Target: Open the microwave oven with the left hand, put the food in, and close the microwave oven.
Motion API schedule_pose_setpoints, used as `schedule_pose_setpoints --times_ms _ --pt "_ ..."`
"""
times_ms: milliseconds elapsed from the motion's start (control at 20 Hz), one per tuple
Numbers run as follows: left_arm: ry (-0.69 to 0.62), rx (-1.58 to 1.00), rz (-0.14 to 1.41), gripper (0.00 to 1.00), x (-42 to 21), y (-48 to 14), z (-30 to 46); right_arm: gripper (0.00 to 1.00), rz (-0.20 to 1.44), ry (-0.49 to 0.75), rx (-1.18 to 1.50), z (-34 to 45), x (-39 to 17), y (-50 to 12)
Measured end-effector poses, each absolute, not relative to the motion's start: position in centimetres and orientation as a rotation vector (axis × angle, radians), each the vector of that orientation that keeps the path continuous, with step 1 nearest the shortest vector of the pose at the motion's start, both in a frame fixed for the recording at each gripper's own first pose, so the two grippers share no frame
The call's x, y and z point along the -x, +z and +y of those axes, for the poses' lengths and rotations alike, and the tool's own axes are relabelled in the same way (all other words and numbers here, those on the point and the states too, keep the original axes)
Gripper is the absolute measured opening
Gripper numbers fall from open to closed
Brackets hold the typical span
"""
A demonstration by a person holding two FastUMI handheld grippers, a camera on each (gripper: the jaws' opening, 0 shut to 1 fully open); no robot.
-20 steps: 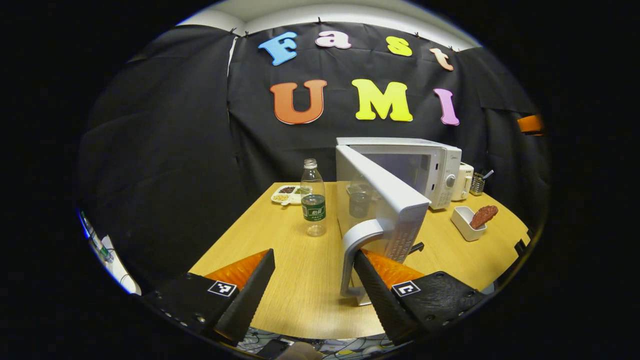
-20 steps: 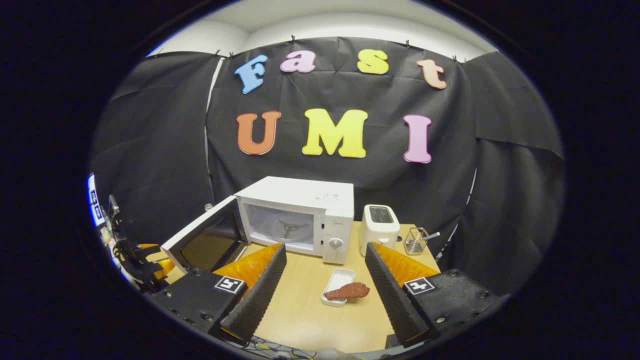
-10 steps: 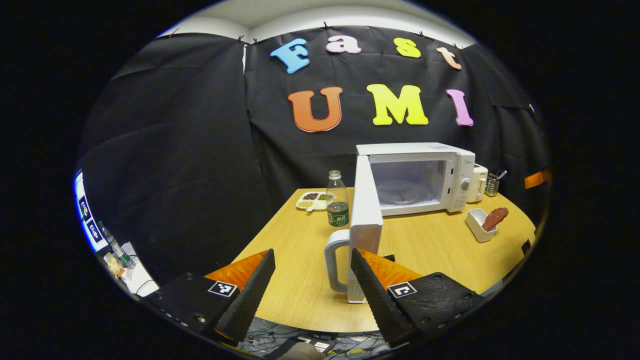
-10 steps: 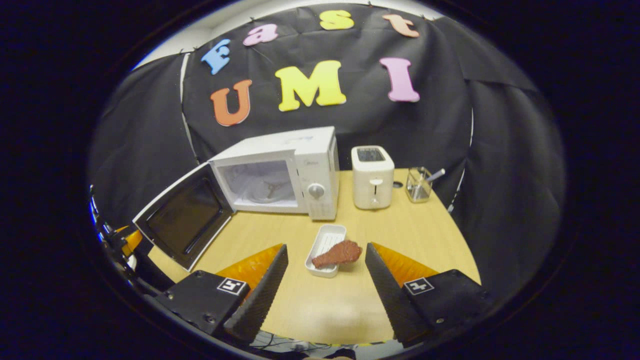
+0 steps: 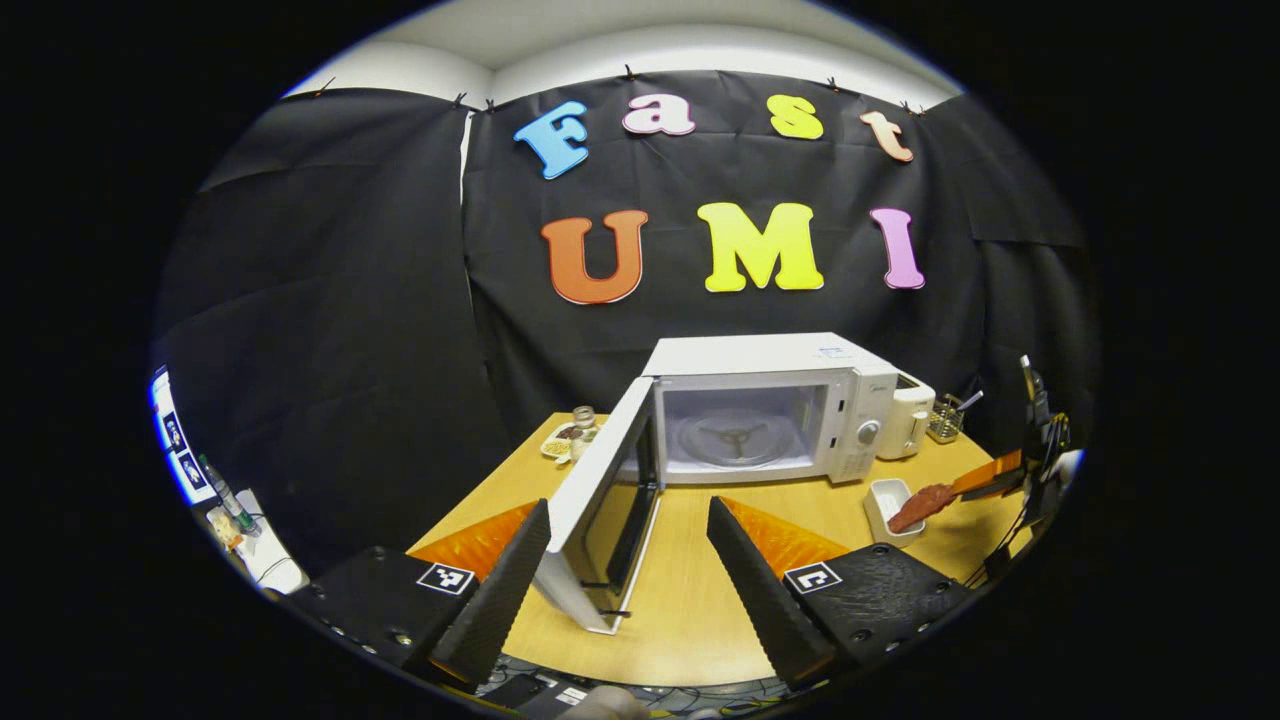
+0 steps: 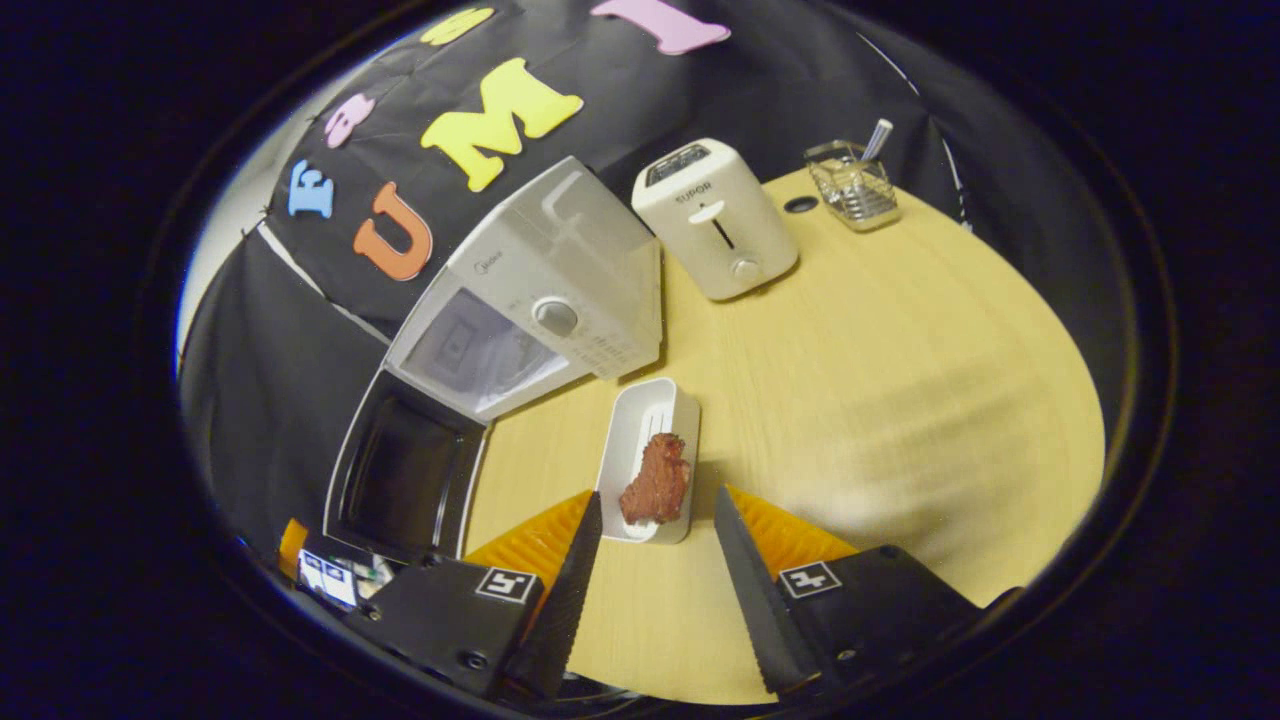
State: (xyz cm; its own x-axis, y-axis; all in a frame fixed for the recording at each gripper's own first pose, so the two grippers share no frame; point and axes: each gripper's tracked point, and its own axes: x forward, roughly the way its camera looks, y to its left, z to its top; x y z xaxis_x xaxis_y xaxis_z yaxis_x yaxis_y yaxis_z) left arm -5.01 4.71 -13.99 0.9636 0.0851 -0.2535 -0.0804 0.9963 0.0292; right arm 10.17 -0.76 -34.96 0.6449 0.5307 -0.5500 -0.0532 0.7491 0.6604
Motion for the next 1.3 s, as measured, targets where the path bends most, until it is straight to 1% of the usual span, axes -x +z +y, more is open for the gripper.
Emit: schedule_pose_setpoints --times_ms 50,100,150,200,250,350,400,450,550,600,800,1000,1100,1250,1300 --pt "0.088 -0.018 0.254 0.96 4.4 -13.3 3.5 0.72 0.831 0.394 -0.687 -0.6 -10.8 -35.4" --pt "0.094 -0.015 0.253 0.96 4.0 -12.8 2.6 0.55 0.855 0.411 -0.710 -0.5 -11.3 -35.7" --pt "0.101 -0.013 0.238 0.96 3.8 -12.0 1.6 0.53 0.885 0.426 -0.741 -0.2 -12.1 -36.2" --pt "0.109 -0.013 0.240 0.96 3.5 -11.4 0.7 0.61 0.913 0.450 -0.760 0.0 -12.3 -36.5" --pt "0.120 -0.016 0.240 0.96 3.3 -11.1 0.0 0.46 0.943 0.469 -0.768 0.2 -12.4 -37.0" --pt "0.134 -0.026 0.235 0.96 3.1 -10.4 -1.6 0.35 0.962 0.487 -0.774 -0.2 -12.9 -37.4" --pt "0.141 -0.034 0.237 0.96 3.1 -10.3 -2.1 0.36 0.980 0.510 -0.800 0.2 -13.1 -37.3" --pt "0.147 -0.041 0.244 0.96 3.1 -10.4 -2.6 0.30 0.990 0.516 -0.820 0.2 -13.1 -37.3" --pt "0.161 -0.044 0.250 0.96 3.4 -10.3 -3.3 0.09 1.000 0.530 -0.818 0.1 -12.9 -37.2" --pt "0.167 -0.044 0.252 0.96 3.6 -10.2 -3.6 0.17 1.001 0.537 -0.805 -0.1 -12.8 -37.0" --pt "0.182 -0.053 0.251 0.96 4.0 -9.5 -4.0 0.16 0.966 0.559 -0.783 -0.2 -12.8 -34.3" --pt "0.172 -0.039 0.254 0.96 3.9 -9.6 -3.5 0.16 0.869 0.568 -0.789 0.6 -13.5 -29.7" --pt "0.149 -0.032 0.266 0.96 3.3 -10.1 -3.2 0.16 0.807 0.542 -0.806 1.7 -14.1 -28.3" --pt "0.097 -0.038 0.276 0.97 2.7 -10.7 -2.4 0.16 0.734 0.532 -0.871 5.2 -14.5 -26.2" --pt "0.076 -0.047 0.280 0.97 2.6 -11.1 -2.1 0.16 0.702 0.509 -0.886 6.5 -14.9 -25.9"
